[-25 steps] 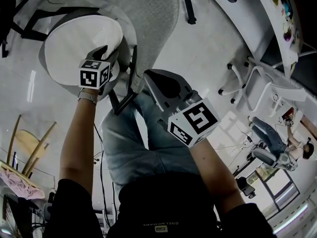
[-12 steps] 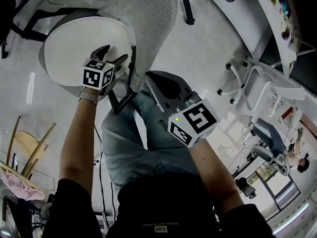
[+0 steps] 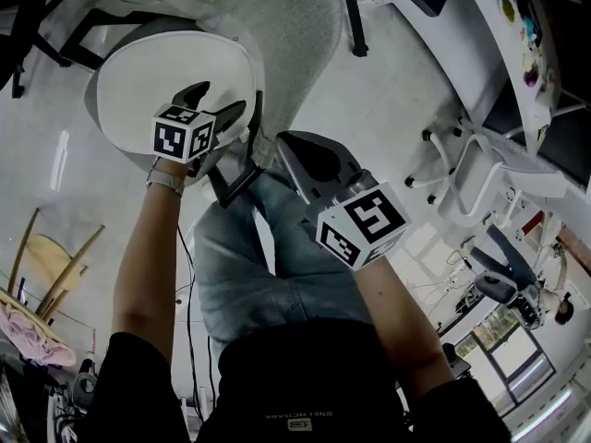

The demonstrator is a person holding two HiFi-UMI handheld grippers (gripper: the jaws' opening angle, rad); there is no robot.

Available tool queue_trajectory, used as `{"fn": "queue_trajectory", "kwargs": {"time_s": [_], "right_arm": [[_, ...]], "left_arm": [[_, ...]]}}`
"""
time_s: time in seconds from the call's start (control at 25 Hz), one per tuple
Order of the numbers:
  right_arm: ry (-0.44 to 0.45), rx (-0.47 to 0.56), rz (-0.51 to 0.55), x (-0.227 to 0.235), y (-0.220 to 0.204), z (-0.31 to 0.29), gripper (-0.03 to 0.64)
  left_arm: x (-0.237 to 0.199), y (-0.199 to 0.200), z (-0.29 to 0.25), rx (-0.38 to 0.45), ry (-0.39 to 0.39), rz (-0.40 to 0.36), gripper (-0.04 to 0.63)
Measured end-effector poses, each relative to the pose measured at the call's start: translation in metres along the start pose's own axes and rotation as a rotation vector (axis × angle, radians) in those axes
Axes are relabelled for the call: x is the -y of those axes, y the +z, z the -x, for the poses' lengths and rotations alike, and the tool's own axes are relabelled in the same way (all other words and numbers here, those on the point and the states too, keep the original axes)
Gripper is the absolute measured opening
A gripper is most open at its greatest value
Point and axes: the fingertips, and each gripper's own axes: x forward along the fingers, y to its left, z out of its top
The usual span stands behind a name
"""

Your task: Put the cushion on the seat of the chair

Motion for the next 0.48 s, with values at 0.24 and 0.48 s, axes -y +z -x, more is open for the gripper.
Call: {"fn": "queue_trajectory", "kwargs": {"time_s": [0.24,0.48], "right_arm": [[0.005,0.000,0.017,-0.010,0.008,0.001,0.009],[0.020,-0.009,0.035,-0.025,0.016,0.000,0.009]], "left_arm": [[0.007,0.016,0.031,0.032,0.054,-0.083,0.330],[0.011,0.050,0.085,0.243,0.111,-0.025,0.012]]}}
